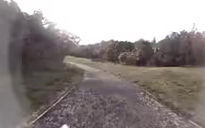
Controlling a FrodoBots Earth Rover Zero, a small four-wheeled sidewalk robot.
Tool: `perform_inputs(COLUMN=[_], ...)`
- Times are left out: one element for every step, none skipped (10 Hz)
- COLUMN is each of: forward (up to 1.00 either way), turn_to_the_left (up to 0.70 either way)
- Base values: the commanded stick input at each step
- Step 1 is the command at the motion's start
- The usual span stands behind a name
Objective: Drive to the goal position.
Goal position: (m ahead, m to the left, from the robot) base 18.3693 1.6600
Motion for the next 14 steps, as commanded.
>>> perform_inputs(forward=[0.70,0.70,0.70,0.70,0.70,0.70,0.70,0.70,0.70,0.70,0.70,0.70,0.70,0.70], turn_to_the_left=[0.00,0.00,0.00,0.00,0.00,-0.02,-0.07,-0.18,-0.23,-0.05,0.00,0.00,0.00,0.00])
